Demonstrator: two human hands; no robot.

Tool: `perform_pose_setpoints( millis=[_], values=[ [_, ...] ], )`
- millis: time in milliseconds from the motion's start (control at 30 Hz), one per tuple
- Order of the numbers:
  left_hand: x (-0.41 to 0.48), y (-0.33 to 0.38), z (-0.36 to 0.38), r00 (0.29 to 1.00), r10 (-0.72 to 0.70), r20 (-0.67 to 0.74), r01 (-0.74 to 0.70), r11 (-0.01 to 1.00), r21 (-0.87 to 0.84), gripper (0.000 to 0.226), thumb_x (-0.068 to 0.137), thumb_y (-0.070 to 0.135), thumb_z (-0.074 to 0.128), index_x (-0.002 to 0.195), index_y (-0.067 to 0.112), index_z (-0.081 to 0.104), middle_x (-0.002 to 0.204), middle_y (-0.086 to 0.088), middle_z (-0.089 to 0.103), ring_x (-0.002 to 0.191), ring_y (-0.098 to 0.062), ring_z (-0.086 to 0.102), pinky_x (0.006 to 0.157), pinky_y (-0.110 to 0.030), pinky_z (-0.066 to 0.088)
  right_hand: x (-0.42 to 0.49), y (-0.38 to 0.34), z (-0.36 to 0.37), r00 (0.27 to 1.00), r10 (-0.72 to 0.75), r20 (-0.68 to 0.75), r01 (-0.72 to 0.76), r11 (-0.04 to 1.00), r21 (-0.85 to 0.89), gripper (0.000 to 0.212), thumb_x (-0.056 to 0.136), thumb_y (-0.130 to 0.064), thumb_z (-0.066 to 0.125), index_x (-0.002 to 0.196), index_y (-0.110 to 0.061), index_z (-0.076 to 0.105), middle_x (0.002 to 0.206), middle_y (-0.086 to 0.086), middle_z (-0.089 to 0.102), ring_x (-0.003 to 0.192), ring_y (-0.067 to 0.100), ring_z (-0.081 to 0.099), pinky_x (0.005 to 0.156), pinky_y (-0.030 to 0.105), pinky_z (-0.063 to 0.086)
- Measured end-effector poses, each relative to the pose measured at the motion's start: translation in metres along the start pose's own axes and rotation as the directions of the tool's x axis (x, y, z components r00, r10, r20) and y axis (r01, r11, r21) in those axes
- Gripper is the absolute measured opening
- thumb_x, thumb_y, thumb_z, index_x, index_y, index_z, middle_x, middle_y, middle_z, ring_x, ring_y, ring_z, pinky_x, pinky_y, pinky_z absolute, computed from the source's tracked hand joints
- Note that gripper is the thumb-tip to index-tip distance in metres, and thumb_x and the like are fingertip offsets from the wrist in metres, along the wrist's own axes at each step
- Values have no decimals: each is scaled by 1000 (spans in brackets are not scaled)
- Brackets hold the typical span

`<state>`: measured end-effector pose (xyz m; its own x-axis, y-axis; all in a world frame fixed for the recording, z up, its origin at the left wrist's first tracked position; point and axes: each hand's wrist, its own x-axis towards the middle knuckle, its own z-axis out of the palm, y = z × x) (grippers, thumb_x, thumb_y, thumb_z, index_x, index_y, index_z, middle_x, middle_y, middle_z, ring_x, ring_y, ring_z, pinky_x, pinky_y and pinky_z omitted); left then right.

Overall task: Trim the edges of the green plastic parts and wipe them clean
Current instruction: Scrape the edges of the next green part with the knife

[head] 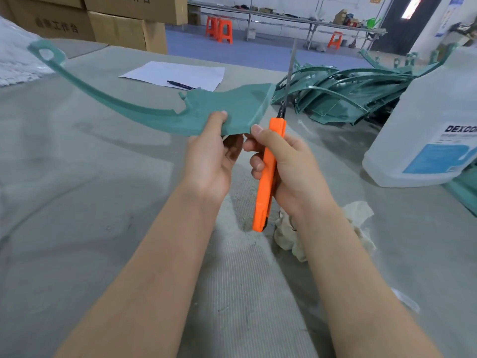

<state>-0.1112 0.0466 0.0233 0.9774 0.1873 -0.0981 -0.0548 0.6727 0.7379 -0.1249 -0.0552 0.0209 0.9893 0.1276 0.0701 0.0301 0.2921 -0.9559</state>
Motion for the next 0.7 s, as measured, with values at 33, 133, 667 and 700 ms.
perform_pose_setpoints(
  millis=[33,133,667,700],
  values=[
    [0,0,0,1000,5,0,-5,1000,1,14,96,13,50,108,7,55,94,-10,57,59,-13,48,65,-25,45,0,0,0,1000,9,9,-9,1000,13,12,94,-13,60,83,-9,60,59,-3,62,40,7,45,42,18,39],
    [-1,1,1,1000,25,1,-25,1000,-17,13,96,11,50,107,6,54,88,-9,55,62,-15,50,65,-25,47,0,-1,-1,998,44,49,-46,998,51,18,95,-13,57,77,-9,60,54,-4,54,40,7,43,41,18,38],
    [4,6,-2,983,65,-173,-79,994,-78,14,94,9,55,107,8,59,95,-6,63,67,-11,58,55,-17,51,5,-7,-16,978,80,-194,-82,997,0,18,92,-15,63,75,-12,56,51,-5,53,41,9,45,42,20,39],
    [4,6,-2,981,68,-181,-82,994,-70,16,94,9,56,109,8,58,96,-7,63,67,-11,58,55,-16,50,5,-7,-16,975,84,-204,-87,996,-9,14,92,-11,62,79,-11,57,52,-4,56,41,9,45,43,20,40]
  ],
)
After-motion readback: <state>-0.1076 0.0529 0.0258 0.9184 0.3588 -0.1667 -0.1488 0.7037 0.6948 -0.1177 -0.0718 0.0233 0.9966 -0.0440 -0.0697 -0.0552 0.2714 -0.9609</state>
